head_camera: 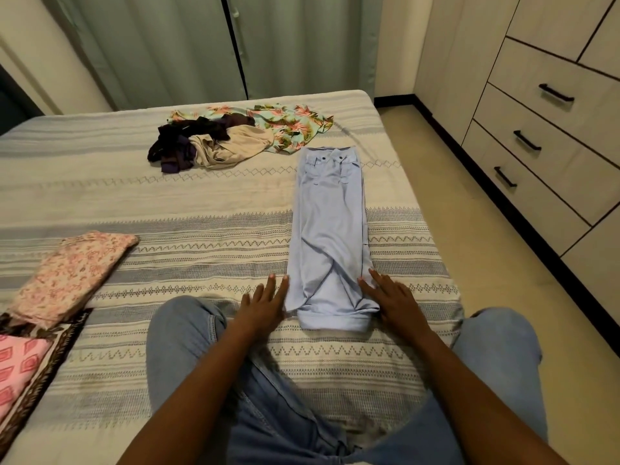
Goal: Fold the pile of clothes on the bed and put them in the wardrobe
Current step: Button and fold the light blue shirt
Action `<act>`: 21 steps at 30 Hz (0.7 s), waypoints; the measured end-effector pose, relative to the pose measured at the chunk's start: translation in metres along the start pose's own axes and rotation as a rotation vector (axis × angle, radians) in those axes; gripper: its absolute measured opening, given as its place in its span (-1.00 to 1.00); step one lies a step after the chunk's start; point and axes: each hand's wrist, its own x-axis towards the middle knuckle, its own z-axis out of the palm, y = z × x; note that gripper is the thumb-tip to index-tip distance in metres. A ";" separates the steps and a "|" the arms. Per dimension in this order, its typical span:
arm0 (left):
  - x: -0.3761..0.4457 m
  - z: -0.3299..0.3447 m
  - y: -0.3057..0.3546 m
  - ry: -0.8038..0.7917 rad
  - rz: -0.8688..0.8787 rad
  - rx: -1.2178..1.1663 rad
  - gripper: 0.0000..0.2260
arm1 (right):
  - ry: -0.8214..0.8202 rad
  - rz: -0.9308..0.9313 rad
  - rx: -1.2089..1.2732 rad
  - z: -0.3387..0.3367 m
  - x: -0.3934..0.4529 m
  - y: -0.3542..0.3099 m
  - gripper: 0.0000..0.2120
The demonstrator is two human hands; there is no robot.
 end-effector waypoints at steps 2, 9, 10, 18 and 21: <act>-0.001 -0.003 0.005 0.104 0.053 0.051 -0.34 | -0.004 -0.023 0.019 -0.002 0.005 -0.004 -0.29; 0.010 -0.028 0.007 0.467 0.401 -0.130 -0.56 | 0.185 -0.040 0.334 -0.020 0.018 0.004 -0.44; 0.007 -0.034 0.011 0.470 0.431 -0.217 -0.59 | 0.180 -0.015 0.370 -0.030 0.018 0.005 -0.50; -0.010 -0.057 0.043 0.533 0.211 -0.874 -0.76 | 0.253 0.258 0.725 -0.062 0.017 0.012 -0.72; 0.009 -0.061 0.049 0.593 0.127 -1.019 -0.76 | 0.273 0.235 0.722 -0.075 0.028 0.002 -0.79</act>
